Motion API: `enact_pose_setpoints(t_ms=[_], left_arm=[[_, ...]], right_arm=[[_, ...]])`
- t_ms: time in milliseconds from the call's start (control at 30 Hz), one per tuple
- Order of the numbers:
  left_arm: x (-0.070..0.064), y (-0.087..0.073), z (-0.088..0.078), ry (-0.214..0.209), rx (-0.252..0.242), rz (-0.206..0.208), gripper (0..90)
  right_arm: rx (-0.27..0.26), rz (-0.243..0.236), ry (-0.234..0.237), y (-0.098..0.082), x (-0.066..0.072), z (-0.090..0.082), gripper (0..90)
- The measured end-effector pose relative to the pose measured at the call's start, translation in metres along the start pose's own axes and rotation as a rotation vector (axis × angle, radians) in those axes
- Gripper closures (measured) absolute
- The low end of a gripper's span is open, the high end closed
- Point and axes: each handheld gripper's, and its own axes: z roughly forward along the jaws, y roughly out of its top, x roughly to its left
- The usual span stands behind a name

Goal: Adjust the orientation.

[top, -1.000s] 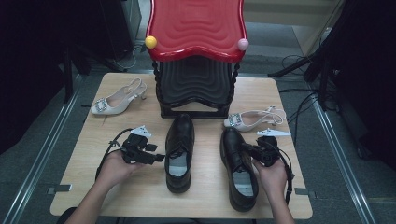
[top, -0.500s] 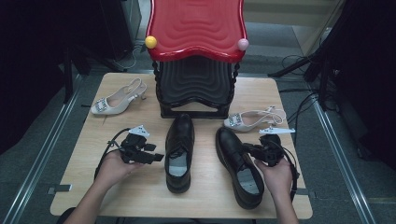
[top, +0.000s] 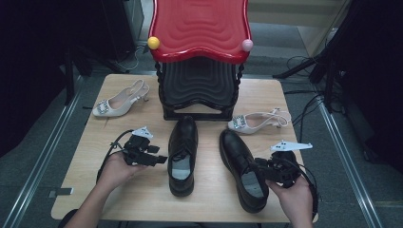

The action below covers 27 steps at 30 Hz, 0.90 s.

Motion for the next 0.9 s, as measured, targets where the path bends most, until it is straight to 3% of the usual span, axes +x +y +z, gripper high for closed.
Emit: enact_pose_setpoints(t_ms=[267, 433, 533, 700, 800, 833, 900], left_arm=[[0.001, 0.003, 0.003, -0.004, 0.010, 0.008, 40.5], [0.001, 0.003, 0.003, 0.001, 0.012, 0.007, 40.6], [0.001, 0.003, 0.003, 0.002, 0.012, 0.007, 40.6], [0.001, 0.003, 0.002, -0.001, 0.008, 0.009, 40.5], [0.000, 0.003, 0.002, 0.000, 0.002, 0.001, 40.5], [0.000, 0.003, 0.002, 0.003, 0.004, 0.003, 40.5], [0.000, 0.003, 0.002, 0.003, 0.006, 0.005, 40.6]], right_arm=[[0.055, 0.001, -0.052, -0.014, 0.002, -0.004, 61.9], [0.069, 0.029, -0.032, -0.018, -0.004, 0.002, 55.3], [0.079, 0.019, -0.040, -0.018, -0.003, 0.003, 53.4], [0.163, 0.027, -0.049, -0.025, -0.010, 0.011, 57.5], [0.182, 0.040, -0.058, -0.029, -0.018, 0.024, 60.6], [0.186, 0.064, -0.050, -0.029, -0.021, 0.029, 59.3], [0.159, 0.090, -0.044, -0.027, -0.025, 0.031, 65.2]])
